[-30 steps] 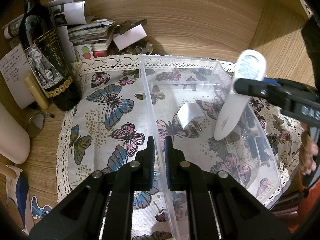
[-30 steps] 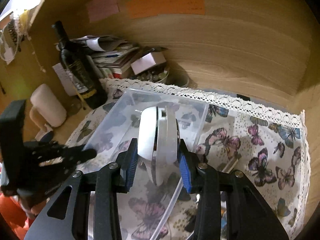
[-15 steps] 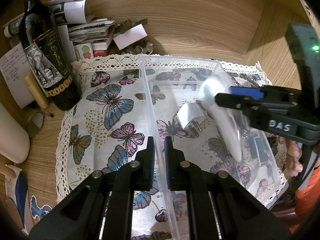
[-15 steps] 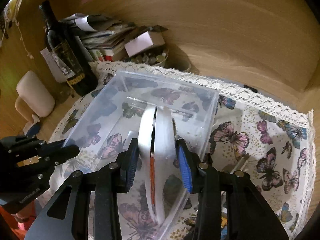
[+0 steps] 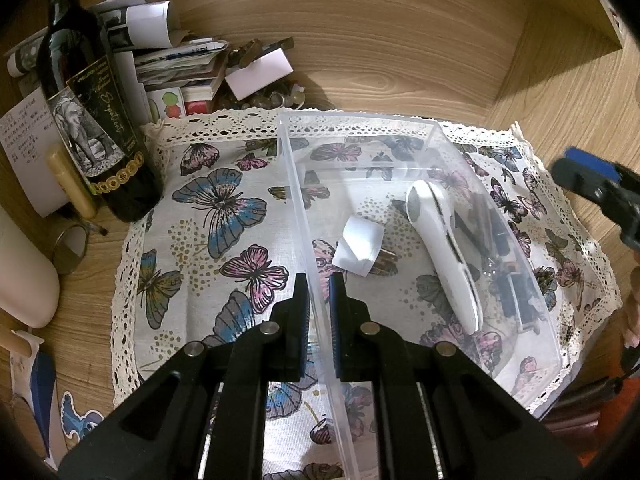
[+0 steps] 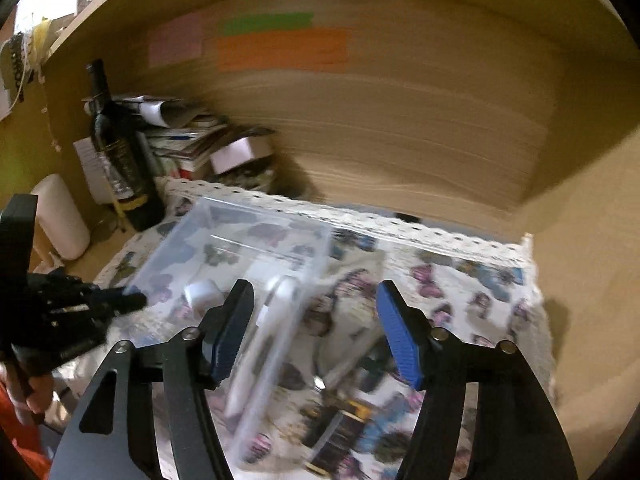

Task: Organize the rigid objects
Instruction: 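Grasp the small black round item with the right gripper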

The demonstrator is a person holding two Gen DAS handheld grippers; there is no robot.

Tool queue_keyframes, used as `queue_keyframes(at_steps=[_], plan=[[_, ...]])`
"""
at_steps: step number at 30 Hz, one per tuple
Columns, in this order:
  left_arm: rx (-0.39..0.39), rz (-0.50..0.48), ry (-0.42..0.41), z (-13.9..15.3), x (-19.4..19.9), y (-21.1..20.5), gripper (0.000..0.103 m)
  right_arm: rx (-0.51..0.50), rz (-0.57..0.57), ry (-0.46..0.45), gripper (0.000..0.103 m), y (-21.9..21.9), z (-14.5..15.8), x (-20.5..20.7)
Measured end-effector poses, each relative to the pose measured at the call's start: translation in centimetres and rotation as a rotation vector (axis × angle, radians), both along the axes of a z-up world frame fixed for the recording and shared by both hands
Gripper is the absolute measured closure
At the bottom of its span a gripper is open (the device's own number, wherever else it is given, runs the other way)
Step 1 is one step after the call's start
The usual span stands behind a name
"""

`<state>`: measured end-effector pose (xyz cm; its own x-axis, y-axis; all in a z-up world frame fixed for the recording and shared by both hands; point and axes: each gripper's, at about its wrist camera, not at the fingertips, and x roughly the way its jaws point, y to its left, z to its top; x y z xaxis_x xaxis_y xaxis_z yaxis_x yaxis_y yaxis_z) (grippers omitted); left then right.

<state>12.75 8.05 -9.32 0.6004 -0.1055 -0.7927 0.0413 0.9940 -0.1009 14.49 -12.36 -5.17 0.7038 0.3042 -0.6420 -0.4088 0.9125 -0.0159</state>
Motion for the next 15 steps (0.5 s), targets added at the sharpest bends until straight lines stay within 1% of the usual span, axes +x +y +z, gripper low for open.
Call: queue_keyframes(at_steps=[3, 7, 10, 15], plan=[[-0.001, -0.001, 0.000, 0.0, 0.0, 0.0, 0.094, -0.030, -0.059, 0.002, 0.035, -1.6, -0.8, -0.6], [-0.001, -0.001, 0.000, 0.0, 0.0, 0.0, 0.094, -0.039, -0.107, 0.045, 0.035, -3.5, -2.4, -1.2], [0.000, -0.002, -0.001, 0.0, 0.0, 0.0, 0.094, -0.015, -0.147, 0.100, 0.035, -4.8, -4.3, -1.3], [0.000, -0.002, -0.002, 0.0, -0.1, 0.0, 0.094, 0.072, -0.214, 0.216, 0.035, -6.8, -8.0, -1.2]])
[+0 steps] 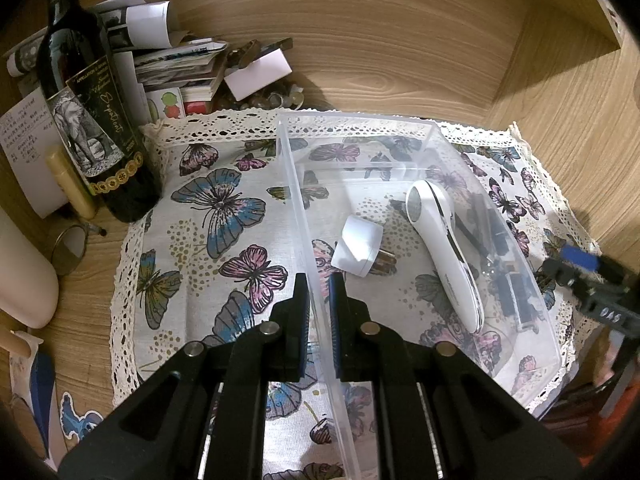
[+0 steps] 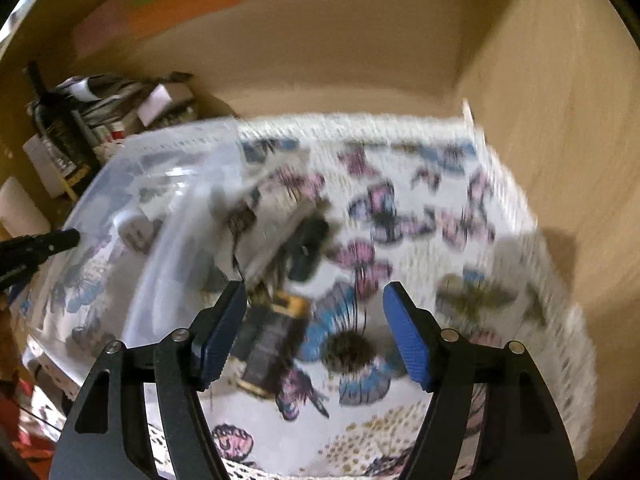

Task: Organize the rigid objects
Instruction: 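Grasp the small black round item with the right gripper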

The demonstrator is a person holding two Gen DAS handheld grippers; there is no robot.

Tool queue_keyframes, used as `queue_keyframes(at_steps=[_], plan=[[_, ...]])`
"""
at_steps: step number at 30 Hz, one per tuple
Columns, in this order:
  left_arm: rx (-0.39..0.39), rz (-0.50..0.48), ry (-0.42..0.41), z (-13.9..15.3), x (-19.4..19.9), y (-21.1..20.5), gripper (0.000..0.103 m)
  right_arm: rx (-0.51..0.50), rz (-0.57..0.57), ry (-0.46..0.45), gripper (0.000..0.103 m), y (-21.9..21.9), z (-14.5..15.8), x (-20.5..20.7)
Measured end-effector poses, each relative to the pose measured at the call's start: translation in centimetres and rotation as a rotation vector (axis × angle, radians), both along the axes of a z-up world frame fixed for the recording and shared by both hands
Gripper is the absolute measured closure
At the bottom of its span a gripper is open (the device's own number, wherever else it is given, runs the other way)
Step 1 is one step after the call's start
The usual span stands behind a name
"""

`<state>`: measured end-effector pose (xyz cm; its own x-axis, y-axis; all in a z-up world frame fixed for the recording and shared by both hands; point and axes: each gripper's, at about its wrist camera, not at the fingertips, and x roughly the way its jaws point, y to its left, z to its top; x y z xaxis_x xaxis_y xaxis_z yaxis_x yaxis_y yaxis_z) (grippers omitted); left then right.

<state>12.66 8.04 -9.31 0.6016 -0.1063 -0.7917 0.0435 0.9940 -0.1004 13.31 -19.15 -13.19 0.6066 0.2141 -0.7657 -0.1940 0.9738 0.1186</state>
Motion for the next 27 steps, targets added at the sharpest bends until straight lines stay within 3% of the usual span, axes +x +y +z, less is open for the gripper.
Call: queue_keyframes(at_steps=[3, 8, 12, 15, 21, 24, 27], plan=[[0.002, -0.001, -0.001, 0.0, 0.0, -0.1, 0.094, 0.022, -0.028, 0.047, 0.036, -0.7, -1.7, -0.3], [0.001, 0.000, -0.001, 0.0, 0.0, -0.1, 0.094, 0.020, -0.049, 0.078, 0.050, -1.2, -3.1, -0.3], [0.001, 0.000, -0.002, 0.0, -0.1, -0.1, 0.094, -0.005, -0.039, 0.065, 0.073, -1.0, -3.1, -0.2], [0.001, 0.000, -0.002, 0.0, -0.1, -0.1, 0.094, 0.001, -0.027, 0.050, 0.074, -0.9, -2.8, -0.1], [0.003, -0.001, -0.003, 0.1, -0.1, -0.2, 0.094, -0.008, 0.023, -0.032, 0.074, 0.8, 0.3, 0.8], [0.000, 0.001, -0.006, 0.2, -0.1, -0.3, 0.094, 0.007, 0.064, -0.075, 0.088, 2.1, 2.0, 1.5], [-0.016, 0.006, -0.006, 0.2, 0.0, -0.2, 0.094, 0.018, 0.110, -0.119, 0.089, 3.7, 3.8, 2.1]])
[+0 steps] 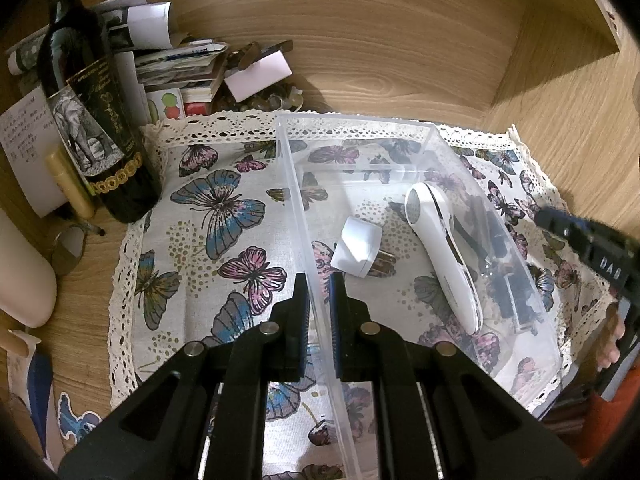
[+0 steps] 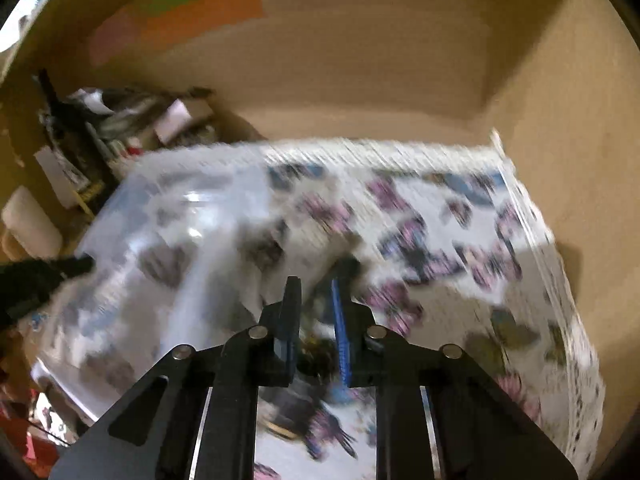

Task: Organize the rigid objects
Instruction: 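Grasp the small black round item with the right gripper, then carry the black item into the clear box and release it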

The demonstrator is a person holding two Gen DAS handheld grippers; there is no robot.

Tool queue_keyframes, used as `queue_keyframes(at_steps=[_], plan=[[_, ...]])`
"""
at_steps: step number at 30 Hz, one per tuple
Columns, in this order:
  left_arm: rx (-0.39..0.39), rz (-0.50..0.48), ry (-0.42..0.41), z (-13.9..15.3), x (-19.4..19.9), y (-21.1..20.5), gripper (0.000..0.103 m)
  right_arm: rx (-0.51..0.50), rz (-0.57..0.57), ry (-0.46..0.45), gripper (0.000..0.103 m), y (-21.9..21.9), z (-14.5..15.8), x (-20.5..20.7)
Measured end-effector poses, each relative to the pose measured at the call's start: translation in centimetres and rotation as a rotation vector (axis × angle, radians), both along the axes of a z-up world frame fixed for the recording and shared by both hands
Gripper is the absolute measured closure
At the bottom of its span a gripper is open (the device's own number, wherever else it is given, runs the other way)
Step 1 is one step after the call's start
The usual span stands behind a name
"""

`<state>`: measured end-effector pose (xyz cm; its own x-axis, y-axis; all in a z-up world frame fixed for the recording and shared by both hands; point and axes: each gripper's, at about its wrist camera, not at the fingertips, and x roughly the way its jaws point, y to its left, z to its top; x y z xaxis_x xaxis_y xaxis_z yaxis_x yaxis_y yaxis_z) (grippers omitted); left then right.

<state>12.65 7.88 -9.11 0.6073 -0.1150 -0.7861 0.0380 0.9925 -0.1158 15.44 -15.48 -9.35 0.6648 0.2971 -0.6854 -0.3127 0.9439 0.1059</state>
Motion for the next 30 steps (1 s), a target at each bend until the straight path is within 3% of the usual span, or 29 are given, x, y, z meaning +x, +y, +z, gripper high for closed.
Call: queue_keyframes(at_steps=[3, 8, 12, 15, 23, 24, 30], plan=[[-0.005, 0.001, -0.001, 0.0, 0.0, 0.2, 0.094, -0.011, 0.033, -0.051, 0.089, 1.4, 1.5, 0.3], [-0.002, 0.000, -0.001, 0.0, 0.1, 0.1, 0.094, -0.041, 0.023, -0.059, 0.088, 1.3, 1.8, 0.5], [0.001, -0.002, 0.001, 0.0, 0.1, 0.3, 0.094, -0.026, -0.007, 0.004, 0.067, -0.5, 0.3, 0.5], [0.001, -0.007, 0.004, -0.1, 0.1, 0.4, 0.094, -0.052, -0.035, 0.036, 0.061, -1.8, -1.1, -0.3], [0.008, -0.001, 0.002, -0.2, 0.0, 0.4, 0.094, -0.062, -0.091, 0.191, 0.061, -4.6, -6.6, -0.7], [0.007, 0.000, 0.003, -0.2, 0.0, 0.4, 0.094, -0.050, -0.088, 0.214, 0.070, -4.8, -7.1, -0.7], [0.017, 0.002, 0.001, -0.2, -0.1, 0.2, 0.094, -0.032, -0.067, 0.137, 0.074, -4.6, -5.0, -1.1]])
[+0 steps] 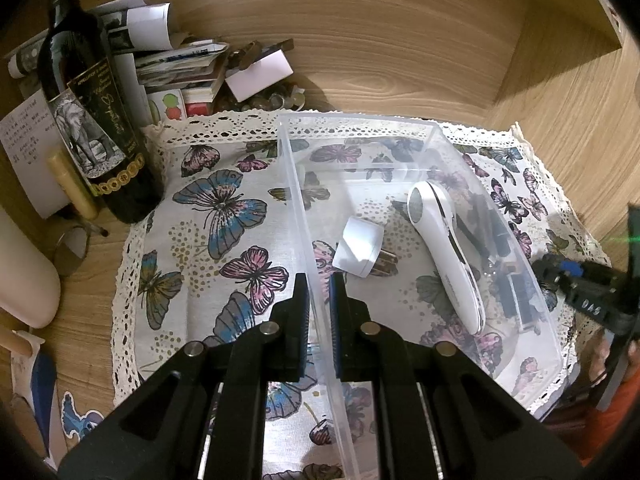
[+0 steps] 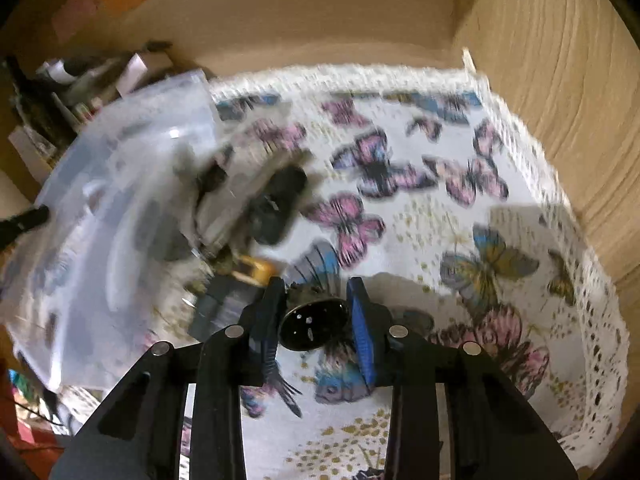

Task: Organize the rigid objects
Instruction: 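Carry the black item into the clear box and release it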

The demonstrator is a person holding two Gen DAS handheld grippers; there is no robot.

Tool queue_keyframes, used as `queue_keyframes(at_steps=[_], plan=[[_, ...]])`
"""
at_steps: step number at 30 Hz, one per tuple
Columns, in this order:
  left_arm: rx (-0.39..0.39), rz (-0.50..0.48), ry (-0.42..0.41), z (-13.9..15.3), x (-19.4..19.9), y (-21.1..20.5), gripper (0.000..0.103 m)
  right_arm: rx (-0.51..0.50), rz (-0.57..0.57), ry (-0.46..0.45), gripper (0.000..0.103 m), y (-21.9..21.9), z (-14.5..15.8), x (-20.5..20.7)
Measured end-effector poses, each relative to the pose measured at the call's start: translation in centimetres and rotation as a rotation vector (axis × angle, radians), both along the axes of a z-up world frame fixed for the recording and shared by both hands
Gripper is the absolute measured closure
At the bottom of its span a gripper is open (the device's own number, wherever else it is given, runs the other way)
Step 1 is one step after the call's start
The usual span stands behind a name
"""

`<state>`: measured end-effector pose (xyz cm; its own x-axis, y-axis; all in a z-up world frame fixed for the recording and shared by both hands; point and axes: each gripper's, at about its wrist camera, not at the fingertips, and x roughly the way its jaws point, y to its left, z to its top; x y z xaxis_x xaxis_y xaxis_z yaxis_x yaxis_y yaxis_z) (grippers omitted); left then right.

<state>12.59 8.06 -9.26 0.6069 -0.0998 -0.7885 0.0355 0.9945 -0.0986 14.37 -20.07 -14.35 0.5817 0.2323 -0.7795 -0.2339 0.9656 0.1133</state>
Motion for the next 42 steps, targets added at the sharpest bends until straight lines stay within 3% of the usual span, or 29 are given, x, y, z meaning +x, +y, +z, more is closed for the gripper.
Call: queue_keyframes(at_steps=[10, 15, 21, 34, 42], plan=[[-0.005, -0.001, 0.001, 0.0, 0.0, 0.2, 0.094, 0.065, 0.129, -0.171, 0.074, 5.0, 6.4, 0.5], [-0.005, -0.001, 0.001, 0.0, 0.0, 0.1, 0.094, 0.093, 0.208, -0.202, 0.074, 7.6, 8.0, 0.7], [-0.007, -0.003, 0.000, 0.0, 0.0, 0.1, 0.094, 0.068, 0.311, -0.185, 0.074, 11.1, 7.6, 0.6], [-0.010, -0.006, 0.000, 0.0, 0.0, 0.1, 0.094, 0.007, 0.429, -0.030, 0.073, 15.0, 4.3, 1.9], [-0.006, -0.006, -0.002, 0.1, 0.0, 0.0, 0.094, 0.023, 0.419, -0.076, 0.065, 14.3, 5.5, 1.2]])
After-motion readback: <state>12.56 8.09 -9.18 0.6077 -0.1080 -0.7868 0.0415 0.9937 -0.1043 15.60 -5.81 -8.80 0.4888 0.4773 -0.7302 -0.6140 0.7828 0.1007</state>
